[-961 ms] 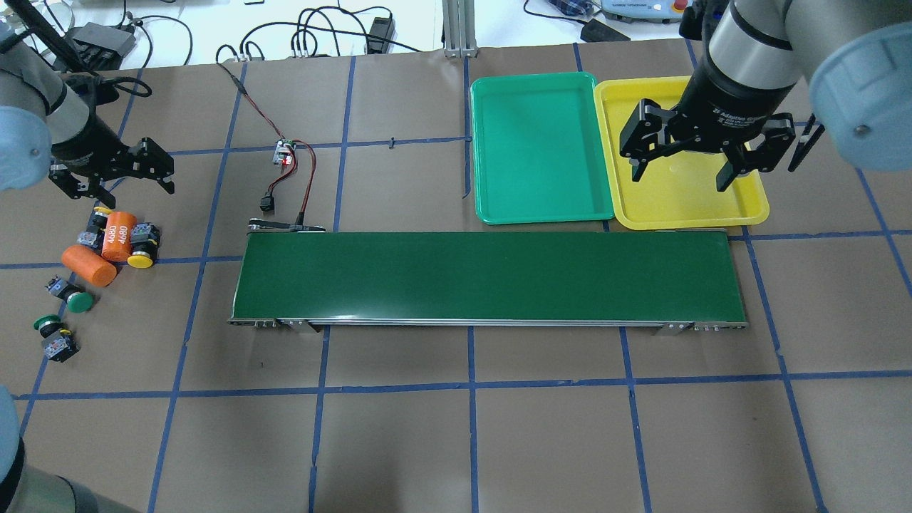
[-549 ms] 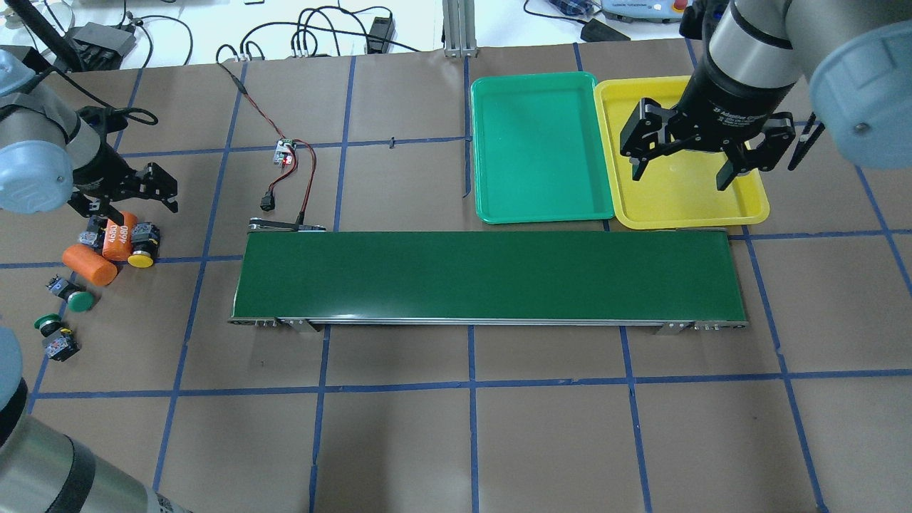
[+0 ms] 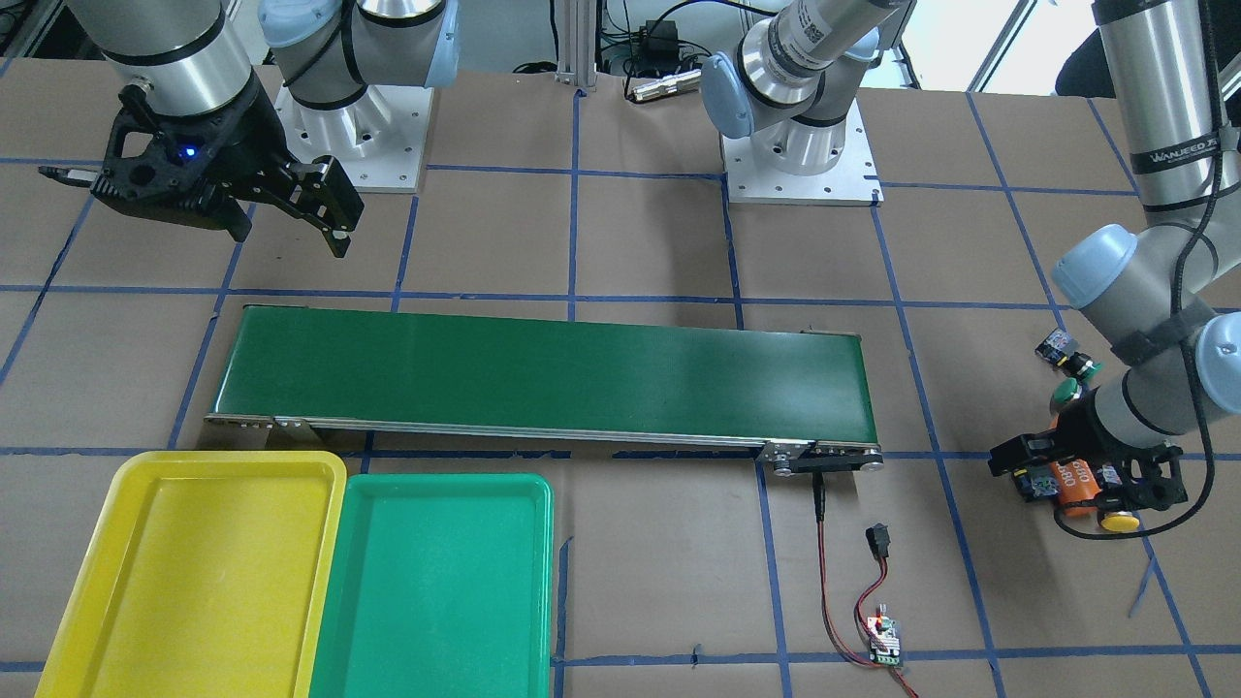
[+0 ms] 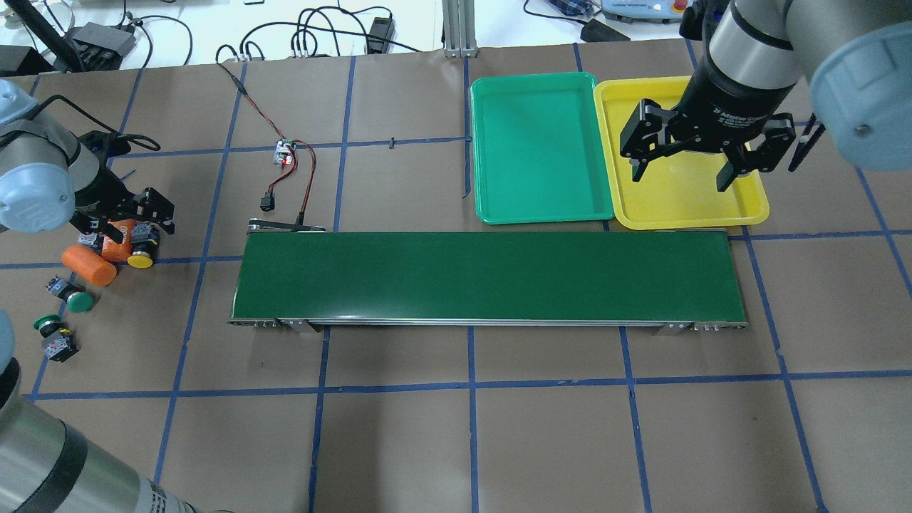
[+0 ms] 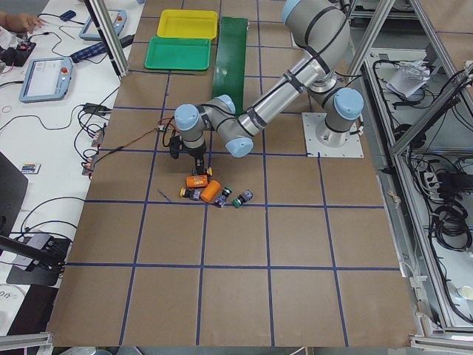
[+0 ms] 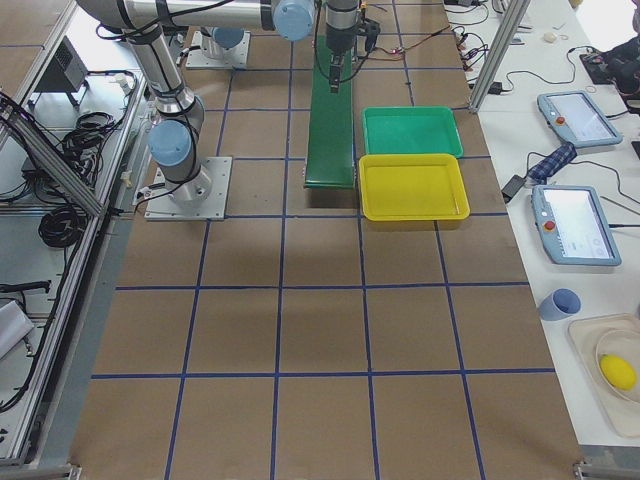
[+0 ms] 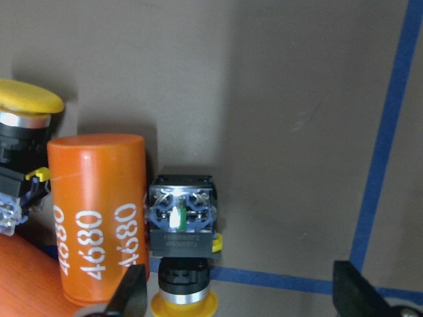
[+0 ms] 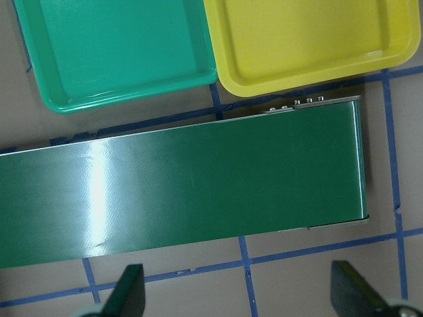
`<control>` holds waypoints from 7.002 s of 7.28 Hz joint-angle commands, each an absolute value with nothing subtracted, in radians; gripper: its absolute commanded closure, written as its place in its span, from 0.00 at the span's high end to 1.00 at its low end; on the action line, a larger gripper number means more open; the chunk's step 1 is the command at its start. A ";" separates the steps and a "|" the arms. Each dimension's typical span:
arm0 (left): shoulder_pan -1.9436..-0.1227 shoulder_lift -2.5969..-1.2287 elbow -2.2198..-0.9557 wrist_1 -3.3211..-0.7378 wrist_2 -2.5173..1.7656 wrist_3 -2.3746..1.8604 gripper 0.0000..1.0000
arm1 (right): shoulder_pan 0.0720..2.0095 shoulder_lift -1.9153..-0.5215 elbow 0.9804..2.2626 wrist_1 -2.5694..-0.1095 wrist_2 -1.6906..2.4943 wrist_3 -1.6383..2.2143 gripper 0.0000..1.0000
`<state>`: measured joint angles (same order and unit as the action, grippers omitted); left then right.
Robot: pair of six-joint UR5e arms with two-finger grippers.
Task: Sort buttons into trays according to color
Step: 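Close the left gripper on the yellow-capped push button and lift it, then carry the button onto the belt's near end and open the left gripper, then move the left gripper back over the orange cylinder in the pile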
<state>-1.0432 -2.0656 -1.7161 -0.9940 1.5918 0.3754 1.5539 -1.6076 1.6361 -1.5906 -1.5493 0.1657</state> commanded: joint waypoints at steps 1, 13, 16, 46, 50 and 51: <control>-1.045 -2.074 -1.713 -0.986 1.586 0.365 1.00 | 1.554 -1.608 1.635 -1.589 -1.549 0.166 1.00; -1.035 -2.091 -1.709 -0.988 1.595 0.408 1.00 | 1.554 -1.608 1.637 -1.589 -1.549 0.166 1.00; -1.035 -2.103 -1.712 -0.989 1.601 0.422 0.54 | 1.554 -1.608 1.637 -1.589 -1.548 0.166 1.00; -1.218 -1.905 -1.672 -1.178 1.677 -0.011 1.00 | 1.554 -1.608 1.637 -1.588 -1.549 0.166 1.00; -1.074 -2.090 -1.531 -1.157 1.678 0.723 1.00 | 1.554 -1.608 1.637 -1.588 -1.549 0.166 1.00; -1.059 -2.130 -1.520 -1.138 1.677 0.914 1.00 | 1.554 -1.608 1.637 -1.588 -1.549 0.166 1.00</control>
<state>-1.0776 -2.0783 -1.5472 -1.1526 1.6764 0.6860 1.5539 -1.6076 1.6368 -1.5881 -1.5489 0.1657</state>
